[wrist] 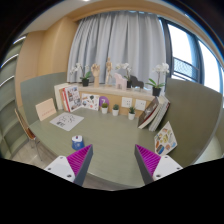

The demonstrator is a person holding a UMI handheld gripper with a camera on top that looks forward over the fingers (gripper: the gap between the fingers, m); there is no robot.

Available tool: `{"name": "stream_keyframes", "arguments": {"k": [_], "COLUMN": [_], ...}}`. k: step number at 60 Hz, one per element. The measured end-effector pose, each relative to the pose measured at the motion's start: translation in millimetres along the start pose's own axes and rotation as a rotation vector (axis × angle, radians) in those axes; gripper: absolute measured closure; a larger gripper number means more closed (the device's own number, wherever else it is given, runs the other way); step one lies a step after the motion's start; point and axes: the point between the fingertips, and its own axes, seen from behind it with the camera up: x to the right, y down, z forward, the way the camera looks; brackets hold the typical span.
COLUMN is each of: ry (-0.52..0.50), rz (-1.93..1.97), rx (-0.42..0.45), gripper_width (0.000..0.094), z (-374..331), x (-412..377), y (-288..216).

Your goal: Arrange mouse

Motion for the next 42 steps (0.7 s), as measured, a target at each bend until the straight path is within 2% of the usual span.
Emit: {"name": "stream_keyframes", "arguments": {"k": [8,20,29,42], "ry": [0.005,-0.028,-0.035,0.098], "rz": [0.024,0.059,0.085,0.152], "rx": [-0.109,-0.232,-0.29,-0.307], "gripper_width": [0.0102,0.0101,0.0079,0.0081], "z": [4.4,57.3,97.1,171.7], "x": [-25.3,-122.5,-191.6,-212.0], "y": [45.3,110.9,129.7,119.9]}}
